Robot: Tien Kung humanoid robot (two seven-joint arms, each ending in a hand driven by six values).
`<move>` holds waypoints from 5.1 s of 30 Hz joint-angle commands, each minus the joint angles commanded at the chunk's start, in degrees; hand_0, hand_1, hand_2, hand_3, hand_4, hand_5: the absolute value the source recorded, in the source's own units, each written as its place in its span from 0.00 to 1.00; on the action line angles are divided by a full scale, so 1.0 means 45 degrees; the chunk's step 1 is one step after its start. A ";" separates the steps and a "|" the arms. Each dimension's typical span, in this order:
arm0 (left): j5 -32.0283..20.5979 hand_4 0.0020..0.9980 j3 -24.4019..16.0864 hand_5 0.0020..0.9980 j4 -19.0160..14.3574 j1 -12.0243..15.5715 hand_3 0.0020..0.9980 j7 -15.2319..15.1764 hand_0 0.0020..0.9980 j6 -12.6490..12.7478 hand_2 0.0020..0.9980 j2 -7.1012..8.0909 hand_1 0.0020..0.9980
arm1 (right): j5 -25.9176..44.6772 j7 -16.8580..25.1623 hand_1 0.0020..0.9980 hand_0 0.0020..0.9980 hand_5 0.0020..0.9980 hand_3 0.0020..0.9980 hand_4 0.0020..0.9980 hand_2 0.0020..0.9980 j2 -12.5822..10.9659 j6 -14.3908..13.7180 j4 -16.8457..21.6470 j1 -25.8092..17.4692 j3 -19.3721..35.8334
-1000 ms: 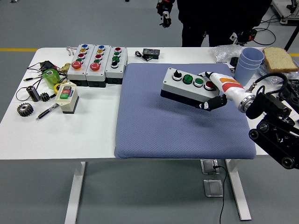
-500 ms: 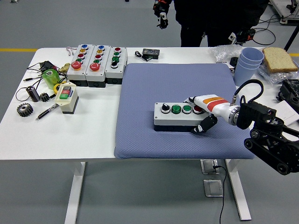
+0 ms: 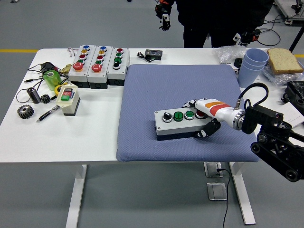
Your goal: Pick up the button,place it on the desk,press the button,press the button
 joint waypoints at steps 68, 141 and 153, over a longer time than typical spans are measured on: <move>0.0159 0.34 -0.0136 0.64 0.0000 0.0043 0.60 0.0022 0.63 0.0017 0.68 -0.0044 0.66 | -0.0535 -0.1617 0.00 0.15 0.63 0.65 0.86 0.17 -0.1971 -0.0604 0.3493 -0.1945 0.1240; 0.0157 0.34 -0.0048 0.64 0.0000 0.0022 0.60 0.0022 0.63 0.0021 0.68 -0.0048 0.66 | 0.8714 0.1017 0.72 0.75 0.51 0.75 0.83 0.77 -0.1561 -0.3979 0.2738 -0.2992 0.5283; 0.0141 0.34 0.0041 0.64 0.0000 -0.0060 0.60 0.0003 0.63 0.0002 0.68 -0.0048 0.66 | 1.5169 0.1007 0.72 0.76 0.50 0.72 0.82 0.75 -0.1520 -0.3600 0.2427 -0.4268 0.6050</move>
